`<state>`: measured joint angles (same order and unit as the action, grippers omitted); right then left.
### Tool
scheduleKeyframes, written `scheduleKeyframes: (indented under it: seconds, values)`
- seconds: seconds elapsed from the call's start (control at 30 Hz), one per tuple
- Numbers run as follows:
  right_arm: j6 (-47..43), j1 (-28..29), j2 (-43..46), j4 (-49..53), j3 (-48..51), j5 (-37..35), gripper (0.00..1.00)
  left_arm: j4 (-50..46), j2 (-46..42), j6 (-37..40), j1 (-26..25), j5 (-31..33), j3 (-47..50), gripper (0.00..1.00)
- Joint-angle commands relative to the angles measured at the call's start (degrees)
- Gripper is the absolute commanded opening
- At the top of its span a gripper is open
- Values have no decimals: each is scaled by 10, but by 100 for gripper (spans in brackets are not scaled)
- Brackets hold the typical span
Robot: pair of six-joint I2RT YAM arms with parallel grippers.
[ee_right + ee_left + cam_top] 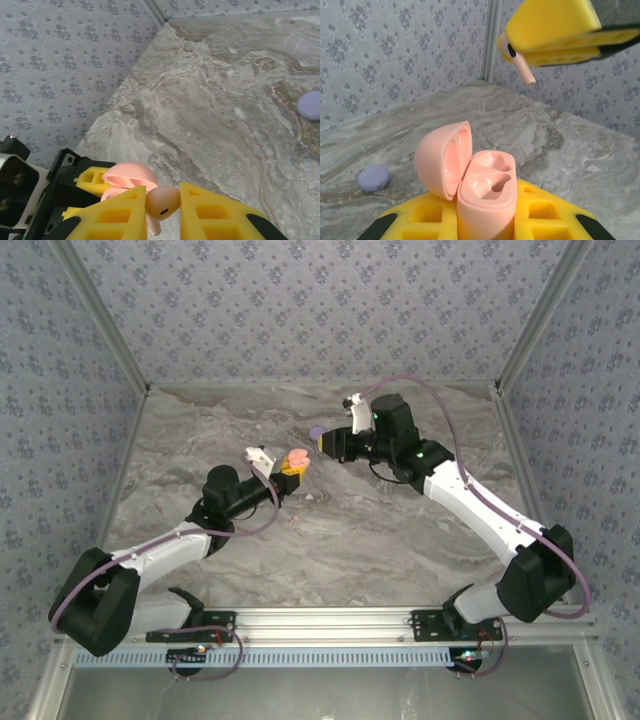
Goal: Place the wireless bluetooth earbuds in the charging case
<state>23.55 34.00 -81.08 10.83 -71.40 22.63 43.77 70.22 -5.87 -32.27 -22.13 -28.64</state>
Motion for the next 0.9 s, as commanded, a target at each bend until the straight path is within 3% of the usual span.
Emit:
scheduleKeyframes:
  seconds: [0.0,0.87]
  values:
    - [-15,10,13,-13,-22,14,20,54,-16,-16,-8,-21,-18,13]
    - [-29,47,8,-25,-40,24,20,29,-23,-29,-23,-13,-59,13]
